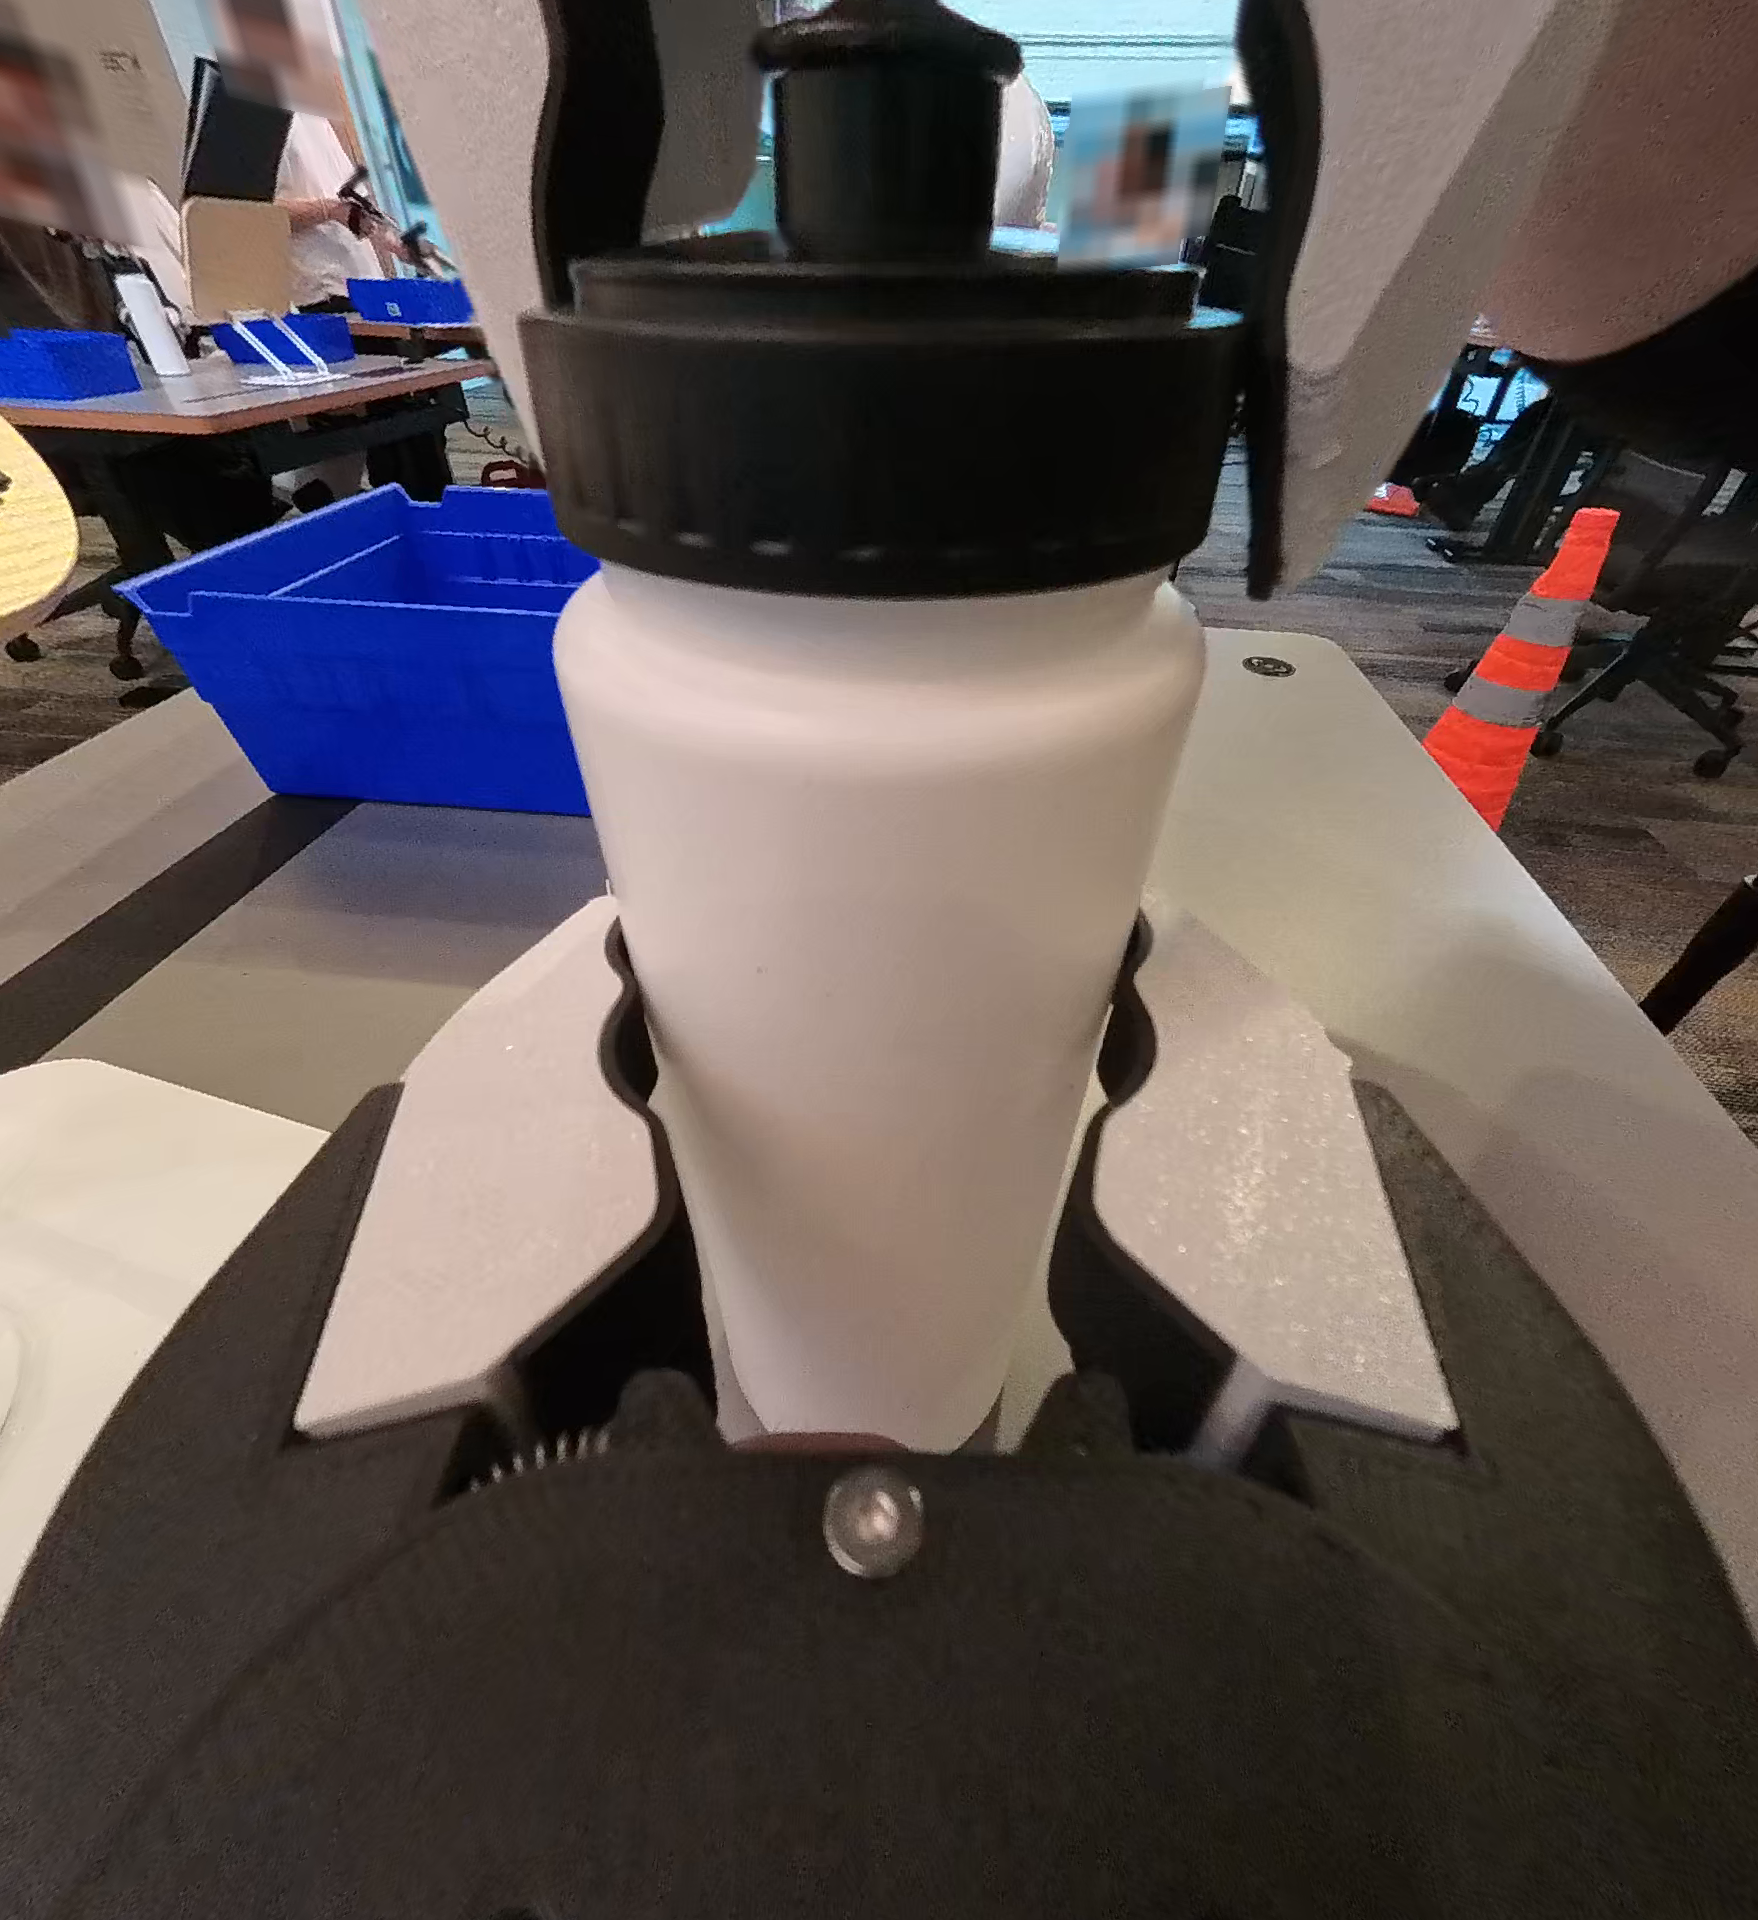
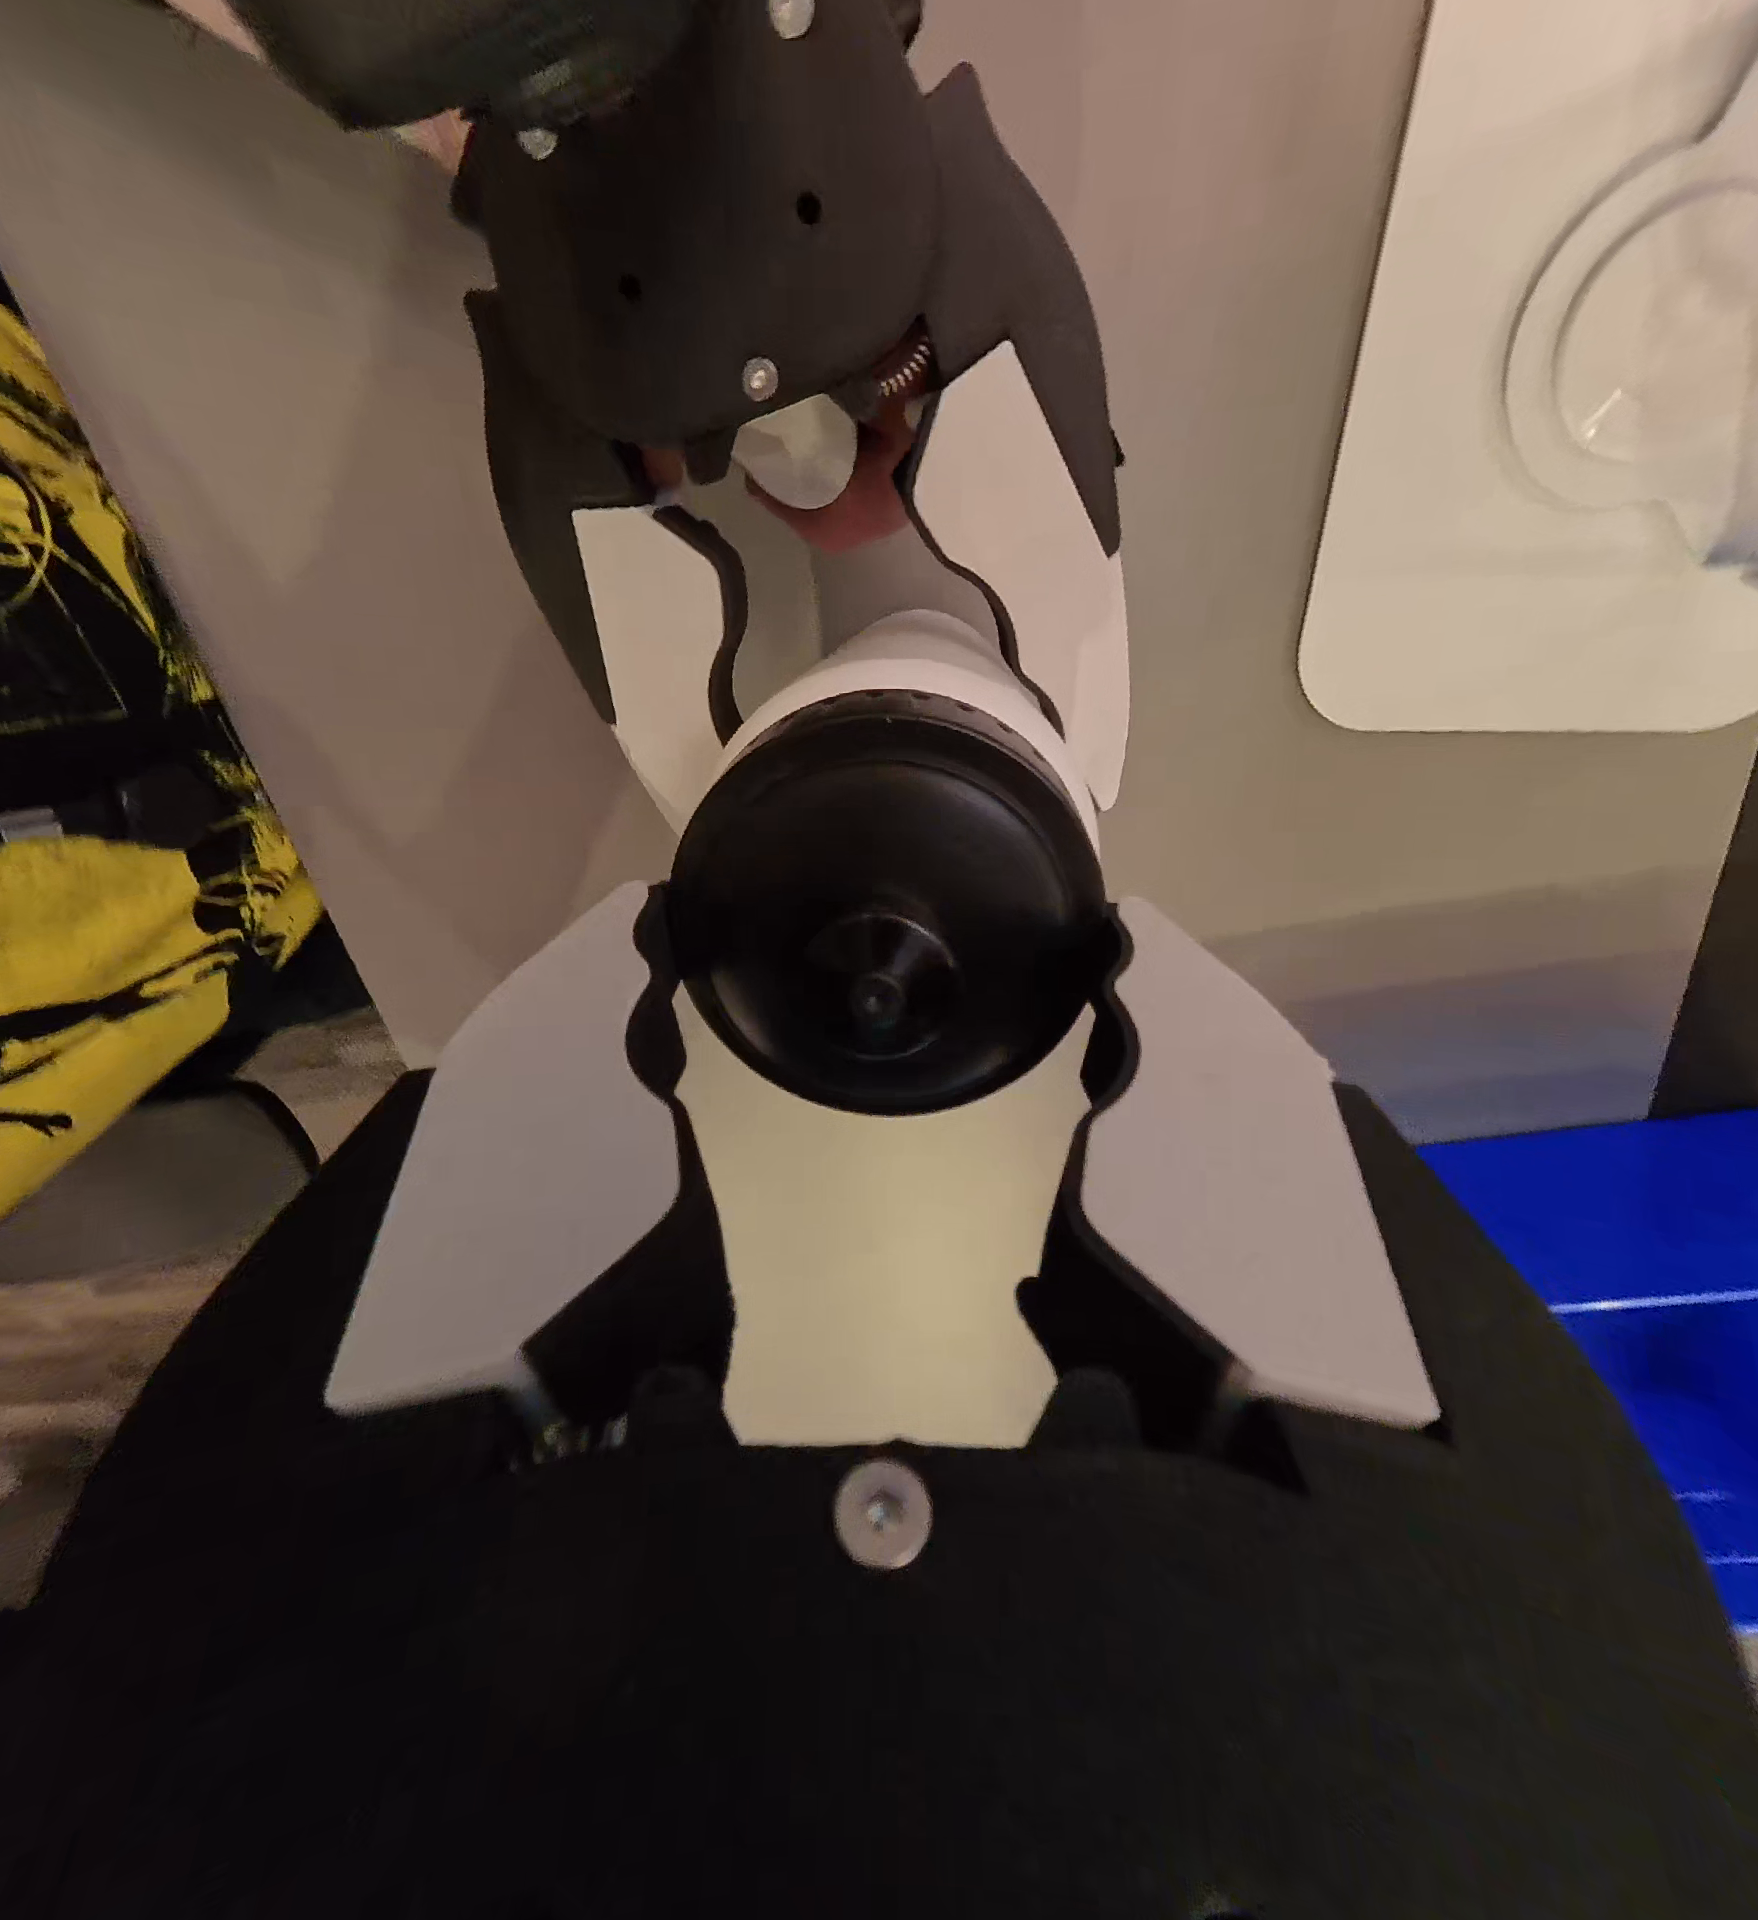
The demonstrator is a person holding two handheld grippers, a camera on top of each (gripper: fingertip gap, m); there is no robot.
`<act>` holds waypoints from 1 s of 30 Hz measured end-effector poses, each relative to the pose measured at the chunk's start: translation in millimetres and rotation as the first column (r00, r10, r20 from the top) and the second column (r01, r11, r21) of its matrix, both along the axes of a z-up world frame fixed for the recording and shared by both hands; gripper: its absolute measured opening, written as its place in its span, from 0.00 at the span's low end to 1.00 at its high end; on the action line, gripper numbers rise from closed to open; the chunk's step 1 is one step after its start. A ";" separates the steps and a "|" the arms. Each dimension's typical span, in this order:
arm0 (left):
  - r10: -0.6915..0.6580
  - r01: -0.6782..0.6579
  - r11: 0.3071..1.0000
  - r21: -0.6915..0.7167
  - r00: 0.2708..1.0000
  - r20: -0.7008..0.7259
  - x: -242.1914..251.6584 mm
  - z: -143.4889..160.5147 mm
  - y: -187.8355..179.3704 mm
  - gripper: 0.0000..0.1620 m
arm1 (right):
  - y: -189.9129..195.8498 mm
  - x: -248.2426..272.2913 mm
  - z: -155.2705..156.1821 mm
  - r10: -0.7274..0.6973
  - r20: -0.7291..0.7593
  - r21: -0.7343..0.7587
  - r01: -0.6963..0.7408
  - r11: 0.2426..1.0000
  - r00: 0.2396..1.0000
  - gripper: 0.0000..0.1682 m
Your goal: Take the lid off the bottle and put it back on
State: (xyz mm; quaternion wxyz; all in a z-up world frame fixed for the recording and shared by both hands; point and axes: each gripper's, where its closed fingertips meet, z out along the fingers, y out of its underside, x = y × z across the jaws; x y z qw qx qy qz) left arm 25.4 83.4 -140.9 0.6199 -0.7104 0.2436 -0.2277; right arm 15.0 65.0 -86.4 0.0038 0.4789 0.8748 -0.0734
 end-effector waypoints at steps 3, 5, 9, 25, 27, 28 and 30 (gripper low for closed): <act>0.000 0.000 1.000 0.001 1.000 -0.002 -0.1 0.1 -0.5 0.52 | -1.6 -1.4 -0.5 -0.028 -0.029 -0.009 0.028 1.000 0.999 0.46; 0.000 0.000 1.000 -0.002 1.000 -0.004 0.5 0.0 -0.2 0.53 | -0.7 2.4 -3.0 0.003 -0.016 -0.016 -0.003 1.000 1.000 0.47; -0.002 0.002 1.000 -0.002 1.000 -0.002 0.7 0.0 -0.1 0.53 | 2.8 3.1 4.4 0.065 -0.033 -0.008 -0.066 0.998 0.997 0.59; -0.007 0.007 1.000 0.001 1.000 0.004 1.0 0.2 -0.3 0.53 | -1.0 -3.2 9.4 0.246 0.008 0.016 -0.246 0.969 0.969 0.43; -0.007 0.007 1.000 0.001 1.000 0.004 1.1 0.2 -0.2 0.53 | -1.0 -3.2 9.3 0.145 0.008 0.012 -0.145 0.989 0.989 0.43; -0.006 0.006 1.000 0.000 1.000 0.003 1.1 0.1 -0.1 0.53 | -1.2 -3.1 9.2 0.078 0.005 0.013 -0.078 0.997 0.997 0.43; -0.003 0.003 1.000 0.000 1.000 0.000 0.9 0.1 -0.2 0.52 | -2.0 -3.6 9.0 -0.072 -0.009 0.009 0.072 0.997 0.997 0.43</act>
